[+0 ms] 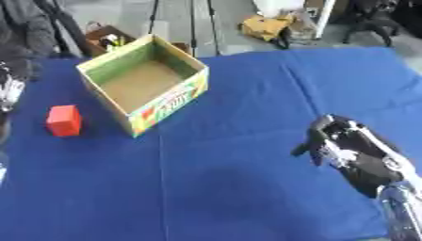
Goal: Pick up objects on the table and place them in the box.
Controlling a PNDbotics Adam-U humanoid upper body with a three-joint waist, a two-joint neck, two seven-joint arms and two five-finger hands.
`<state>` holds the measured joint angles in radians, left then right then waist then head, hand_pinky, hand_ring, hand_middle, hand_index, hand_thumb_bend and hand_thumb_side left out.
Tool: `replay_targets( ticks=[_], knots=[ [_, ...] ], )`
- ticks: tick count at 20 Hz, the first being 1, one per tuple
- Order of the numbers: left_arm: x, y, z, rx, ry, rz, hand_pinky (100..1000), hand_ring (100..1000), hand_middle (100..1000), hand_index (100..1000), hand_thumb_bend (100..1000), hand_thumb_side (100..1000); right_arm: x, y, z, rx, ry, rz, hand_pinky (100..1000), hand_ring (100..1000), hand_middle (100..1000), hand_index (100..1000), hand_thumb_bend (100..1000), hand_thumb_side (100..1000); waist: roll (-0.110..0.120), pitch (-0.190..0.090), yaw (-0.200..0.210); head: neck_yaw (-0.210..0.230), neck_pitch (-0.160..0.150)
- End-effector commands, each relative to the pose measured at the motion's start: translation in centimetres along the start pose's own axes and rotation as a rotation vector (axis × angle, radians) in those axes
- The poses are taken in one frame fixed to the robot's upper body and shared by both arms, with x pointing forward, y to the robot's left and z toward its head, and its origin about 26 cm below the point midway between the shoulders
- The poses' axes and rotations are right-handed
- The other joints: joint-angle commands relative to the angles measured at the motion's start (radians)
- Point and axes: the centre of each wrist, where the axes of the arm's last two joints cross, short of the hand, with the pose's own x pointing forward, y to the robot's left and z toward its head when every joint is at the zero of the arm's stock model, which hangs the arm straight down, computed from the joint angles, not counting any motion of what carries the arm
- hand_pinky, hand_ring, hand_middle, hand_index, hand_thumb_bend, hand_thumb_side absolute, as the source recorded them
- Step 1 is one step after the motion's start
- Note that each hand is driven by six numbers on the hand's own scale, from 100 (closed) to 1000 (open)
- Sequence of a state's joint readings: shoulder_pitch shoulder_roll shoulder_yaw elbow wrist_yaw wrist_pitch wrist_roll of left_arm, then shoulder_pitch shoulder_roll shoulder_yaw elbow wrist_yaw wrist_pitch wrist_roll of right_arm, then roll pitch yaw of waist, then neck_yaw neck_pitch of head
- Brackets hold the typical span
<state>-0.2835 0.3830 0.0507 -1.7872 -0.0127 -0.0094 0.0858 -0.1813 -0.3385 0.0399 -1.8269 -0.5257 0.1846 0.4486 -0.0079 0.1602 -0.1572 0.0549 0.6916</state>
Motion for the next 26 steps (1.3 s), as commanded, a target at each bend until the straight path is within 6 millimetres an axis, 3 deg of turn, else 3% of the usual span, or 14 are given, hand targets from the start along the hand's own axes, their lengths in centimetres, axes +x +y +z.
replay_targets(
  ticks=[1, 3, 7, 12, 20, 26],
  knots=[
    [0.5, 1.7, -0.8, -0.059, 0.005, -0.124, 751, 730, 725, 759, 445, 367, 0.9, -0.3, 0.1, 0.001, -0.003, 0.038, 589, 311, 355, 385, 100, 136, 0.005, -0.017, 0.0, -0.004, -0.011],
    [-0.2, 2.3, -1.1, -0.12, 0.063, -0.204, 761, 737, 734, 765, 393, 326, 0.9, -0.3, 0.2, -0.001, 0.0, 0.04, 589, 311, 354, 385, 100, 135, 0.008, -0.018, 0.001, -0.006, -0.011],
    [-1.7, 3.9, -1.7, -0.227, 0.197, -0.372, 777, 748, 749, 793, 424, 319, 0.8, -0.3, 0.2, 0.001, 0.003, 0.039, 589, 311, 354, 385, 100, 136, 0.009, -0.02, -0.001, -0.005, -0.012],
    [-1.6, 6.5, -2.8, -0.307, 0.297, -0.56, 788, 755, 758, 808, 516, 314, 0.8, -0.3, 0.1, 0.007, 0.0, 0.038, 590, 311, 353, 385, 100, 135, 0.004, -0.019, -0.005, -0.001, -0.014],
    [-2.5, 7.0, -4.1, -0.464, 0.363, -0.72, 785, 746, 746, 821, 608, 339, 0.8, -0.2, 0.1, 0.011, 0.001, 0.035, 590, 312, 352, 385, 100, 136, 0.002, -0.02, -0.006, 0.0, -0.016],
    [-2.6, 6.6, -5.2, -0.56, 0.384, -0.795, 784, 745, 743, 825, 598, 330, 0.7, -0.2, 0.1, 0.012, 0.004, 0.034, 590, 312, 352, 385, 100, 136, 0.001, -0.021, -0.007, 0.0, -0.015]
  ],
)
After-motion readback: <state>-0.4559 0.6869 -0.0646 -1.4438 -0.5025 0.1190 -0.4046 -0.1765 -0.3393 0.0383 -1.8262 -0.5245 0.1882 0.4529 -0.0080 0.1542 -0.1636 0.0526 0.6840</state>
